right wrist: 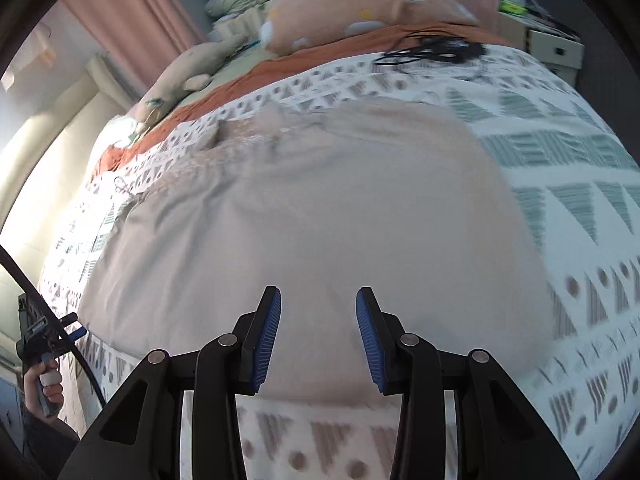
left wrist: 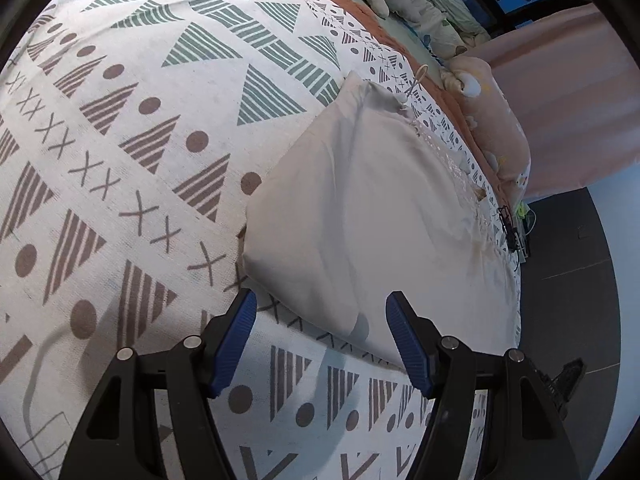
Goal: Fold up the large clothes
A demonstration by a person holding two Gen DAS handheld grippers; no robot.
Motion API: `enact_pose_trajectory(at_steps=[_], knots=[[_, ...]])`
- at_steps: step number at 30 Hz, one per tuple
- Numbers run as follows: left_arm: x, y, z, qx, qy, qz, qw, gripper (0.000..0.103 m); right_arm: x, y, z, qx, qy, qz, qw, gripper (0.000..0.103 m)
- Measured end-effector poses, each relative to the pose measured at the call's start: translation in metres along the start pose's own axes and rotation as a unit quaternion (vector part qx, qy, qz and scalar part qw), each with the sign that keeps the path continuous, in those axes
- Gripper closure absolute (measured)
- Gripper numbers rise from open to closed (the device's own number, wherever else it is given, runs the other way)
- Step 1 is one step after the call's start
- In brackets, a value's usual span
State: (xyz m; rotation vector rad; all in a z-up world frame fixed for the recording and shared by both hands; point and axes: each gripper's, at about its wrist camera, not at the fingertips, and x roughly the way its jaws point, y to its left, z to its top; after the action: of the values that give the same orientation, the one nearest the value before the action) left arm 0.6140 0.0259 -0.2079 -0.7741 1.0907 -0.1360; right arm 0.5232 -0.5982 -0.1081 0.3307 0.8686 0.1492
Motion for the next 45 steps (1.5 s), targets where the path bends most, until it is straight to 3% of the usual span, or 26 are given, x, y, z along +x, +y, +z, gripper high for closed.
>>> enact_pose_trajectory(at_steps=[2, 11, 14, 19, 23, 25, 26, 27, 28, 30, 34, 38, 45], knots=[[0.005, 0.000, -0.001, -0.005, 0.002, -0.003, 1.0000, 0.035, -0.014, -0.028, -0.015, 0.047, -0.007, 0.019, 0.999, 0.054], [0.018, 0.004, -0.001, -0.021, -0.006, -0.009, 0.9997, 0.035, -0.022, -0.106, -0.074, 0.188, -0.015, 0.084, 0.978, 0.053], [0.023, 0.002, 0.004, -0.022, -0.013, -0.016, 0.9996, 0.035, -0.007, -0.119, -0.076, 0.217, -0.017, 0.088, 0.972, 0.053], [0.032, 0.000, 0.016, -0.019, -0.031, -0.045, 0.9983, 0.035, 0.007, -0.131, -0.071, 0.252, -0.054, 0.096, 0.962, 0.054], [0.041, -0.007, 0.018, -0.003, -0.037, -0.048, 0.9982, 0.035, 0.016, -0.127, -0.065, 0.248, -0.071, 0.086, 0.962, 0.054], [0.044, -0.015, 0.019, 0.015, -0.040, -0.017, 0.9989, 0.048, 0.020, -0.125, -0.061, 0.235, -0.079, 0.079, 0.965, 0.054], [0.045, -0.018, 0.019, 0.021, -0.044, 0.005, 0.9988, 0.060, 0.022, -0.122, -0.060, 0.229, -0.084, 0.073, 0.967, 0.056], [0.044, -0.018, 0.019, 0.023, -0.049, 0.018, 0.9983, 0.070, 0.026, -0.117, -0.059, 0.225, -0.086, 0.062, 0.968, 0.071], [0.044, -0.018, 0.020, 0.023, -0.052, 0.021, 0.9981, 0.073, 0.027, -0.116, -0.060, 0.223, -0.084, 0.054, 0.970, 0.088], [0.040, -0.019, 0.020, 0.030, -0.060, 0.027, 0.9974, 0.085, 0.026, -0.114, -0.061, 0.227, -0.087, 0.055, 0.968, 0.095], [0.025, -0.033, 0.017, 0.053, -0.075, 0.048, 0.9946, 0.090, 0.013, -0.093, -0.053, 0.198, -0.101, 0.038, 0.974, 0.101], [0.001, -0.046, 0.015, 0.058, -0.085, 0.046, 0.9937, 0.093, -0.009, -0.078, -0.053, 0.184, -0.110, 0.046, 0.976, 0.102], [-0.046, -0.043, -0.010, 0.058, -0.091, 0.038, 0.9934, 0.094, -0.047, -0.068, -0.086, 0.163, -0.110, 0.053, 0.979, 0.102]])
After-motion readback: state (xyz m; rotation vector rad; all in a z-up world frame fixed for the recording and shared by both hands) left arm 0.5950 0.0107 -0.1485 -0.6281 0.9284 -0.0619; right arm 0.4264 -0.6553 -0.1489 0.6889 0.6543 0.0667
